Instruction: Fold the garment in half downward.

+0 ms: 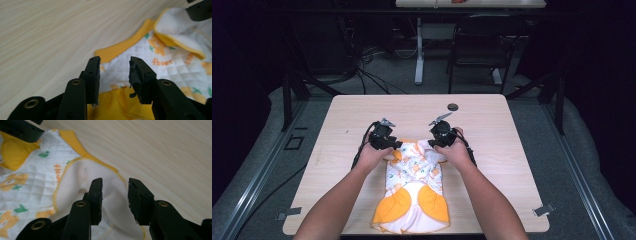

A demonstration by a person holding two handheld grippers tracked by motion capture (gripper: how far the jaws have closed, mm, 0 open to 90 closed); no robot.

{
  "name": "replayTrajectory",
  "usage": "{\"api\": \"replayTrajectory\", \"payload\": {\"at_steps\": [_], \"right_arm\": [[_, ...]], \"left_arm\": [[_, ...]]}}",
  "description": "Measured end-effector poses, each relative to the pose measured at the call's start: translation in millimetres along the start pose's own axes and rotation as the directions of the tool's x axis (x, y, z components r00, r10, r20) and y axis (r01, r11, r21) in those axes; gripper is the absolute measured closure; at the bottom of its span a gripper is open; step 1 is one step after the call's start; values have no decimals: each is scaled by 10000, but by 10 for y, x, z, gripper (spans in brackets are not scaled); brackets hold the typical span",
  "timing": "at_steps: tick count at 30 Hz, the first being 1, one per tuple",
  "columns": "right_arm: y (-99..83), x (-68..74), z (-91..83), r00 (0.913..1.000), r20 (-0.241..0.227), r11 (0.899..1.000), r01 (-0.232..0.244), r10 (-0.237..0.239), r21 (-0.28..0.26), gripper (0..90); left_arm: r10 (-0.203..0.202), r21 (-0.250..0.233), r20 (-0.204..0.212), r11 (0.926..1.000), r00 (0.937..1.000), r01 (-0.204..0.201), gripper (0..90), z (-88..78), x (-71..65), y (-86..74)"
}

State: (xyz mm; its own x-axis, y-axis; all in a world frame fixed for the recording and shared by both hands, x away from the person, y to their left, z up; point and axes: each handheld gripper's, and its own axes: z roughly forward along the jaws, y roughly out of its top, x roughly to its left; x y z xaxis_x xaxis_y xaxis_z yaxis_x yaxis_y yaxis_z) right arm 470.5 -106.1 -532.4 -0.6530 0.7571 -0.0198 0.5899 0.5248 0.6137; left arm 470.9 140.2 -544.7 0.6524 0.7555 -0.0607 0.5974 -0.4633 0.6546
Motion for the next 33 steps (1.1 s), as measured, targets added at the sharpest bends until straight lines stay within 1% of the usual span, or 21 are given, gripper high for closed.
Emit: {"api": "replayTrajectory", "payload": {"at_steps": [2,3,4,7,8,9,10,11,12,13,15,17,18,19,21,22,23,27,28,30,33], "right_arm": [[-5,-10,18,10000,21,10000,-85,85,-41,630],[-8,-22,35,9998,8,9997,-218,218,96,628],[-23,-37,86,9990,45,9990,-453,452,54,626],[-30,-47,115,9988,-39,9985,-497,498,211,617],[-38,-50,139,9986,-63,9983,-525,527,238,611],[-45,-64,162,9990,-95,9979,-434,439,477,610],[-70,-63,203,9980,-185,9970,-588,598,511,606],[-80,-70,211,9986,-158,9969,-489,499,616,605],[-98,-67,232,9980,-183,9965,-591,603,590,603],[-98,-67,232,9980,-183,9965,-591,603,590,603],[-130,-82,266,9965,-292,9957,-773,789,514,602],[-139,-110,265,9960,-441,9949,-747,777,671,607],[-165,-119,284,9924,-588,9934,-1059,1085,451,613],[-163,-130,271,9936,-636,9942,-889,928,610,622],[-165,-124,272,9937,-636,9944,-885,922,582,638],[-162,-115,272,9934,-694,9944,-875,916,595,660],[-151,-94,270,9943,-660,9944,-787,833,702,706],[-158,-83,265,9916,-841,9930,-919,981,748,783],[-183,-85,264,9870,-1041,9912,-1160,1222,637,814],[-197,-87,256,9826,-1248,9892,-1298,1375,681,839],[-202,-95,248,9822,-1353,9897,-1210,1304,760,854]], "left_arm": [[-87,67,-7,9999,10000,87,584,14,16,-10],[-158,157,-7,9998,9999,158,584,28,40,-21],[-215,224,9,9995,9998,214,563,36,55,-29],[-259,293,-47,9992,9997,260,549,64,76,-49],[-269,314,37,9991,9996,268,549,83,81,-60],[-250,357,-8,9990,9997,250,546,99,82,-66],[-301,412,-105,9987,9995,305,539,118,80,-74],[-303,410,-91,9987,9995,306,539,126,84,-83],[-496,265,-29,9984,9988,497,539,150,92,-121],[-496,265,-29,9984,9988,497,533,150,92,-121],[-709,233,135,9972,9974,706,536,164,124,-164],[-777,198,218,9968,9967,773,551,163,135,-184],[-562,262,96,9981,9984,560,565,160,113,-185],[-562,262,96,9981,9984,560,578,160,113,-185],[-389,350,28,9986,9992,388,586,158,91,-180],[-335,380,66,9987,9994,332,604,157,83,-178],[-330,376,74,9988,9994,327,656,159,72,-178],[-148,407,-24,9991,9999,149,698,156,54,-181],[-172,452,85,9988,9998,168,758,149,59,-183],[-356,476,293,9983,9989,342,795,137,84,-197],[-321,472,312,9984,9990,306,818,132,88,-202]]}}
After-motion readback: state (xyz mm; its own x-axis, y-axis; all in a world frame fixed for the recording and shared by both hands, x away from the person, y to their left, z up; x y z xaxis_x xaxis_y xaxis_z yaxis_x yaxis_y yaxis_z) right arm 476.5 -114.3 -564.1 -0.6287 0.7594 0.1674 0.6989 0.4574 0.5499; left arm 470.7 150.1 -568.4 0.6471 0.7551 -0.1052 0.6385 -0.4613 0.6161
